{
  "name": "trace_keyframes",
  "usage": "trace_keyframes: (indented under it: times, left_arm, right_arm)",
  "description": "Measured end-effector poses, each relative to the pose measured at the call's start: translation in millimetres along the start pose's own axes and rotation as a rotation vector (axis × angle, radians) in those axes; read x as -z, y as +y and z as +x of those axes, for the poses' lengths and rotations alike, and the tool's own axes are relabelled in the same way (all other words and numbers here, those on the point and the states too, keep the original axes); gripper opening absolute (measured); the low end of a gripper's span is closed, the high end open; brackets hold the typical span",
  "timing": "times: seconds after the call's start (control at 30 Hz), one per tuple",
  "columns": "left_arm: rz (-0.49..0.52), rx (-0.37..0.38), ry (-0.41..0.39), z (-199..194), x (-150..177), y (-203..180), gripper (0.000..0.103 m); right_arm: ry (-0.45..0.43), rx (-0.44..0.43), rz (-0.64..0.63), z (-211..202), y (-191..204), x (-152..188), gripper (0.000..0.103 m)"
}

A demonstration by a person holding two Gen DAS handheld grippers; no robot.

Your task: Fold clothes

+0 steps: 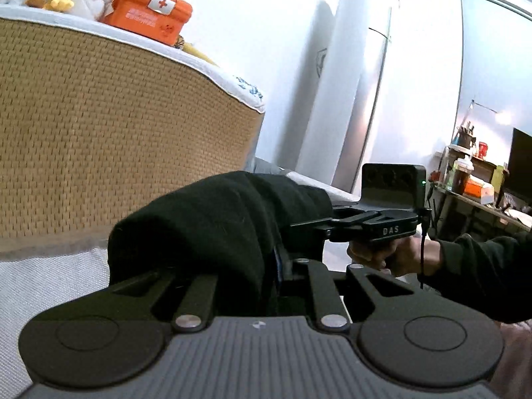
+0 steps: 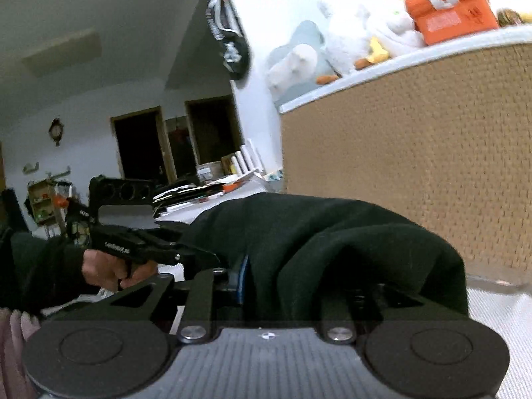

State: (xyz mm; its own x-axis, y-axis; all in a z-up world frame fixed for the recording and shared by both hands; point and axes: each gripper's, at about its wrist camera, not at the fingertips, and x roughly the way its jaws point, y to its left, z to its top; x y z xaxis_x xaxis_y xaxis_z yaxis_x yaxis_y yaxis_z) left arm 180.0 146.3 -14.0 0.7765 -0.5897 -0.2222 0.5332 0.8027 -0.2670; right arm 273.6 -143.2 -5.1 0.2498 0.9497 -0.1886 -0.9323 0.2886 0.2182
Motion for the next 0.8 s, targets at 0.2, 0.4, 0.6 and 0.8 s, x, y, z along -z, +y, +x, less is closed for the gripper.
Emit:
trace_keyframes:
  times: [0.2,0.4,0.6,0.8]
  left_arm:
    - [-0.058,-0.068,-0.03,26,-1,26,0.015]
    - [-0.16,-0.18,0.048,79,6,75,0.016]
    - [-0.179,-0.167,-0.009,85,14,77,0.015]
    - [-0.059,-0.08,-0.03,42,17,23,0.015]
  right_arm:
    - [0.002,0.048,0.045,20,-36,-5,0.025]
    - [0.083,0.122,0.219,57,-112,16,0.03]
    - [0.05,0.171,0.237,57,-118,29,0.031]
    - [0.008,0.213,-0.036,28,-36,28,0.031]
